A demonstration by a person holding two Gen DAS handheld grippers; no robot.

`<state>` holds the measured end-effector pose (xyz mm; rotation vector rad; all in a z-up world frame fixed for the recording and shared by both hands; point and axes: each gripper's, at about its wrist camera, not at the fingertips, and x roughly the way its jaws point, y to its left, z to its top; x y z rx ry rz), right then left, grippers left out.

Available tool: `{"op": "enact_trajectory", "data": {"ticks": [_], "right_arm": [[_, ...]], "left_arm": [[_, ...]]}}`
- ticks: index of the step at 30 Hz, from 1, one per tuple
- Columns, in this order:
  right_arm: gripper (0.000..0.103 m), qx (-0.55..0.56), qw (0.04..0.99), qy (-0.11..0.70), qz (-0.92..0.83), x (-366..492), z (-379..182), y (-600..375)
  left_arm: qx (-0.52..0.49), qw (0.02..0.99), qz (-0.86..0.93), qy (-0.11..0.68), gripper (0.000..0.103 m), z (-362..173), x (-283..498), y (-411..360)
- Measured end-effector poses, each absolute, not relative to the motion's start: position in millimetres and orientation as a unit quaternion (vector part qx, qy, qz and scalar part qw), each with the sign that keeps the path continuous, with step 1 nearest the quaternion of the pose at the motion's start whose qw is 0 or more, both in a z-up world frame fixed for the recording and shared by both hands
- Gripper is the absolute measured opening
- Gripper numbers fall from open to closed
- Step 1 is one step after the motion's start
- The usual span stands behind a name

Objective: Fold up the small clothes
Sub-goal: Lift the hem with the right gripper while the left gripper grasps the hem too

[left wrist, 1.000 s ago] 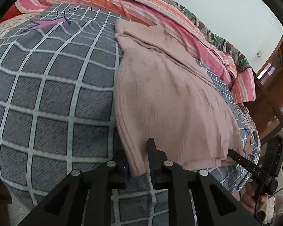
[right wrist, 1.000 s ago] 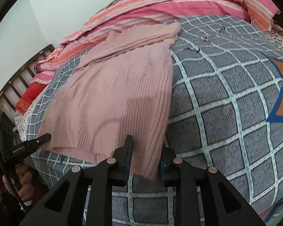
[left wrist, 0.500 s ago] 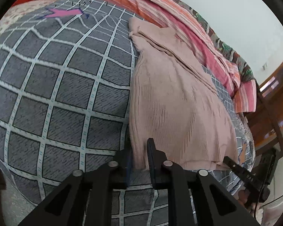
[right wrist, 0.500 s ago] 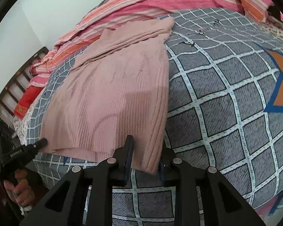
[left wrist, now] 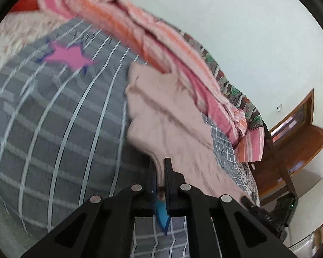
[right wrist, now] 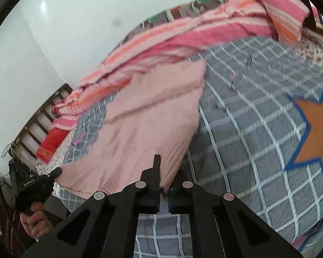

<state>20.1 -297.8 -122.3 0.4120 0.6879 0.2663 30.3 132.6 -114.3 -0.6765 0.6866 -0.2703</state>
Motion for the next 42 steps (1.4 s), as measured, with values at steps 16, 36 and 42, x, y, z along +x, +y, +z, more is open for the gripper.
{"op": "enact_trajectory", "data": {"ticks": [16, 36, 42], "right_arm": [[0.004, 0.268, 0.917, 0.270, 0.123, 130.3, -48.4, -311.2], [0.004, 0.247, 0.900, 0.345, 0.098, 307.9, -85.1, -309.0], [0.004, 0.235, 0.896, 0.367, 0.087, 356.9, -108.4, -304.2]], "left_arm": [[-0.290, 0.915, -0.074, 0.271, 0.006, -34.9, 148.0, 127.3], [-0.253, 0.907, -0.003, 0.337, 0.006, -84.5, 312.7, 109.7], [-0.270, 0.892, 0.009, 0.362, 0.006, -112.4, 359.2, 114.1]]}}
